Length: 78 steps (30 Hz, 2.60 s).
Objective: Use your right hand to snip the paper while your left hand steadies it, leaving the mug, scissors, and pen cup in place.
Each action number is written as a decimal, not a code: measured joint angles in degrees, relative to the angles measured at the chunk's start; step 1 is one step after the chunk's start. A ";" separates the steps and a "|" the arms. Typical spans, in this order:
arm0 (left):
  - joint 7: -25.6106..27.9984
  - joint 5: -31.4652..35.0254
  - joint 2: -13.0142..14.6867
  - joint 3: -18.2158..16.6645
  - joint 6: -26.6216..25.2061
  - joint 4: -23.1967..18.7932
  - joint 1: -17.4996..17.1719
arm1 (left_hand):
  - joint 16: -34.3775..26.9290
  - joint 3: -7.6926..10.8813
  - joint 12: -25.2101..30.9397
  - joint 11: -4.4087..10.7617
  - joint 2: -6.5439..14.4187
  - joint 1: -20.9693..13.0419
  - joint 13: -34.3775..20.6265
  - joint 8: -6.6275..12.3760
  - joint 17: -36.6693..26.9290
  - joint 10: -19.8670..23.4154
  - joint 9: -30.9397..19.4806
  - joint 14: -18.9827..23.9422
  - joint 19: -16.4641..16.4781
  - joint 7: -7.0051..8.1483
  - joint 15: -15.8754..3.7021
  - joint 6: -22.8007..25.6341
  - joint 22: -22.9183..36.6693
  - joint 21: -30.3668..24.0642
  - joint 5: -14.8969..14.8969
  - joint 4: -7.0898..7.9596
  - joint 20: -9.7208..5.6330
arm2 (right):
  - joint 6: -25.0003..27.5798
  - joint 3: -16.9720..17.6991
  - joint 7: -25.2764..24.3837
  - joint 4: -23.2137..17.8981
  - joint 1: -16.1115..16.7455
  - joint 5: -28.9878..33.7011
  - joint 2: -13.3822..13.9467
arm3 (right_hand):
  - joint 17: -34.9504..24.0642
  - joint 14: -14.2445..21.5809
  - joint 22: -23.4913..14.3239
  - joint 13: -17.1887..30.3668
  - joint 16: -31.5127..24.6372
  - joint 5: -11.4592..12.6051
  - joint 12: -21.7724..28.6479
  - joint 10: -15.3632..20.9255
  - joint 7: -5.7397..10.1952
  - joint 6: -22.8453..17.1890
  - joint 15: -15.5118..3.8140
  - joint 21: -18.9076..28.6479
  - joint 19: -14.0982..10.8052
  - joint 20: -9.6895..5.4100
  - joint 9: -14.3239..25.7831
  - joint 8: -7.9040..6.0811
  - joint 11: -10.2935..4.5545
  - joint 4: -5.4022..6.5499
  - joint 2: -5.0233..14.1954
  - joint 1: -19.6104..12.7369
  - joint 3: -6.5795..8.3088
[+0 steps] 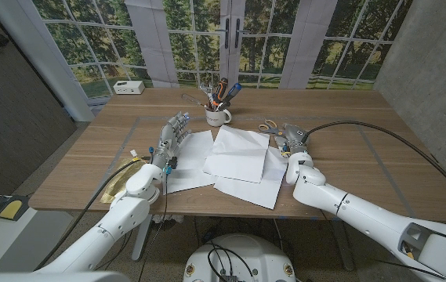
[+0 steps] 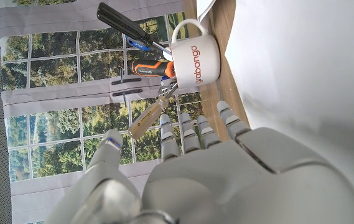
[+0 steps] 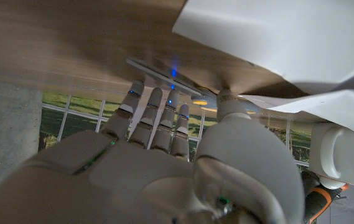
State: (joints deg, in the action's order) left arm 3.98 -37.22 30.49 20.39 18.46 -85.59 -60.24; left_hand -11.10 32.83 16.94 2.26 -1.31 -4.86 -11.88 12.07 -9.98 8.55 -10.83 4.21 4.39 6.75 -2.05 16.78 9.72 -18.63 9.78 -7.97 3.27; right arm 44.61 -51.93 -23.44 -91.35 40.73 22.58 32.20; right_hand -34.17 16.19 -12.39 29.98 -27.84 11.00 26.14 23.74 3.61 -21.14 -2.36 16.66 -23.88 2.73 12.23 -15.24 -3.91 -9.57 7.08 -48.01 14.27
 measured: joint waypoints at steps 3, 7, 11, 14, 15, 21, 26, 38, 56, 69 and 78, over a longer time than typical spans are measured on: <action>0.02 0.01 0.00 0.00 -0.05 -0.01 0.00 | 0.00 0.00 0.00 0.00 0.00 0.00 0.00 0.00 0.00 0.00 0.00 0.00 0.00 0.00 0.00 0.00 0.00 0.00 0.00 0.00 0.00 | -0.68 -0.10 -0.01 0.22 0.00 0.11 0.00 | -0.77 2.46 -0.29 1.41 -1.20 0.00 1.97 1.27 0.81 -2.44 0.01 0.90 -0.41 -0.41 0.70 -0.71 -1.13 -0.31 0.23 -2.57 0.32; 0.07 0.03 -0.01 0.00 -0.09 -0.01 0.00 | 0.00 0.00 0.01 0.00 0.00 0.00 0.00 0.00 0.00 0.00 0.00 0.00 0.00 0.00 0.00 0.00 0.00 0.00 0.00 0.00 0.00 | -2.05 -0.16 -0.05 0.32 0.08 0.34 0.11 | -2.45 6.65 -0.71 3.42 -3.63 0.01 4.41 2.27 1.66 -4.51 0.05 3.05 -1.05 0.21 1.78 -1.17 -1.72 -0.29 0.17 -5.76 0.35; 0.10 0.03 -0.05 0.00 -0.09 -0.01 0.00 | 0.00 0.00 0.01 0.00 0.00 0.00 0.01 -0.17 0.00 -0.01 0.01 0.00 0.00 0.00 0.00 0.00 0.00 0.23 0.00 0.00 0.00 | -3.31 -0.34 -0.03 0.37 0.16 0.55 0.13 | -4.96 9.96 -1.03 5.19 -6.15 0.02 6.20 2.59 1.61 -4.67 -0.31 5.33 -1.80 1.00 2.83 -1.31 -2.04 -0.68 0.13 -9.12 0.75; 0.11 0.03 -0.08 0.00 -0.09 0.04 0.00 | 0.00 0.00 0.02 0.00 0.00 0.00 0.01 -0.21 0.00 -0.01 0.01 0.00 0.00 0.00 0.00 -0.01 0.00 0.23 0.00 0.00 -0.01 | -3.89 -0.43 0.06 0.45 0.21 0.61 0.13 | -7.46 12.62 -1.05 7.00 -8.03 0.02 8.36 3.42 1.77 -6.12 -0.47 8.01 -2.26 1.47 3.84 -1.43 -2.87 -0.68 0.20 -12.95 1.39; 0.12 0.03 -0.10 0.00 -0.09 0.10 0.00 | 0.00 -0.02 -0.21 0.00 0.00 0.00 0.01 -0.21 0.00 -0.01 0.01 0.00 0.11 0.00 0.00 -0.01 0.00 0.23 0.00 0.02 -0.11 | -4.59 -0.44 0.18 0.48 0.21 0.65 0.12 | -8.62 13.48 -1.08 7.64 -8.84 0.02 9.23 3.84 1.92 -6.88 -1.18 9.08 -2.46 1.66 4.31 -1.82 -3.27 -0.79 0.36 -14.48 1.73; 0.19 -0.09 -0.13 -0.10 -0.09 0.22 -0.16 | 0.00 -0.15 -0.22 -0.01 0.00 0.00 0.01 -0.21 0.00 -0.01 0.01 0.00 0.21 0.00 0.00 -0.01 0.00 0.23 0.00 0.16 -0.21 | -6.65 -0.27 0.23 0.72 0.60 0.69 -0.08 | -12.23 19.67 -1.09 8.74 -10.10 0.80 13.86 5.78 2.00 -11.07 -2.09 15.14 -3.91 3.10 7.11 -3.29 -2.94 -0.47 0.21 -21.90 3.32; 0.21 -0.22 -0.13 -0.26 0.01 0.28 -0.36 | 0.00 -0.15 -0.22 -0.22 0.00 0.00 0.01 -0.21 0.00 0.21 0.01 0.00 0.27 -0.13 0.00 0.12 0.00 0.66 0.00 0.16 -0.14 | -8.32 0.43 -0.26 1.05 1.17 0.44 -0.36 | -13.61 21.30 -1.09 8.74 -9.38 1.65 14.30 6.48 2.31 -13.82 -1.44 16.88 -4.84 4.03 8.75 -4.23 -2.24 -0.30 0.00 -25.65 3.80; 0.13 -0.40 -0.13 -0.45 0.47 0.37 -0.66 | 0.00 -0.15 -0.43 -0.22 0.00 0.00 0.02 -0.21 0.00 0.20 0.01 0.00 0.52 -0.31 0.00 0.30 0.00 0.66 0.00 0.16 0.10 | -11.76 3.17 -3.46 2.16 3.34 -1.07 -1.42 | -15.60 24.93 -1.09 8.72 -7.09 3.70 18.84 7.21 2.32 -20.94 1.11 16.89 -5.45 4.63 12.06 -6.67 -1.52 0.09 -1.66 -27.31 4.20; 0.21 -0.44 0.01 -0.62 0.61 0.07 -1.15 | 0.00 -0.15 -0.42 -0.22 0.00 0.00 0.03 -0.20 0.00 0.62 0.02 0.00 0.82 -0.52 0.00 1.15 0.00 1.11 0.00 0.16 -0.21 | -22.06 10.21 -15.72 4.91 7.71 -6.90 -4.64 | -17.45 30.18 -1.10 18.47 -4.76 6.63 21.13 7.52 1.83 -23.90 -0.33 20.64 -12.75 -3.36 13.17 -6.55 -2.57 0.20 -0.65 -29.00 4.62; 0.35 -0.34 0.00 -0.59 0.61 -0.08 -1.20 | 0.00 -0.15 -0.63 -0.22 0.00 0.00 0.03 -0.20 0.00 0.62 0.02 0.00 0.82 -0.63 0.00 1.41 0.00 1.56 0.00 0.16 -0.21 | -26.16 13.23 -18.96 4.85 9.53 -9.22 -4.64 | -19.05 31.20 -10.30 18.52 -3.03 7.07 21.18 6.53 2.23 -23.05 -1.40 34.15 -12.91 -4.94 13.69 -4.85 -2.94 0.20 -1.03 -29.39 4.61; 0.49 -0.14 -0.01 -0.47 0.37 -0.08 -0.89 | 0.00 -0.15 -0.63 -0.22 0.30 0.30 0.03 -0.20 0.00 0.62 0.02 0.00 0.82 -0.40 0.00 1.64 0.00 1.90 0.00 0.16 -0.21 | -30.89 15.69 -20.93 4.70 10.33 -10.92 -4.45 | -19.41 31.20 -10.43 18.52 -2.49 7.07 21.17 6.22 2.23 -23.05 -1.40 36.80 -13.50 -6.14 13.96 -4.44 -3.26 0.19 -1.41 -29.76 4.61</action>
State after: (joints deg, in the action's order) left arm 4.47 -37.36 30.48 19.92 18.83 -85.67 -61.13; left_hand -11.10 32.68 16.31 2.04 -1.02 -4.55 -11.85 11.87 -9.98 9.17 -10.80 4.21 5.21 6.35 -2.05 18.42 9.71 -16.72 9.78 -7.82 3.06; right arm 13.72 -36.24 -44.38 -86.65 51.06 11.67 27.75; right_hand -53.58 47.38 -22.82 48.50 -30.33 18.07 47.31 29.96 5.84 -44.19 -3.75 53.46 -37.38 -3.41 26.19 -19.69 -7.17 -9.37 5.67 -77.77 18.88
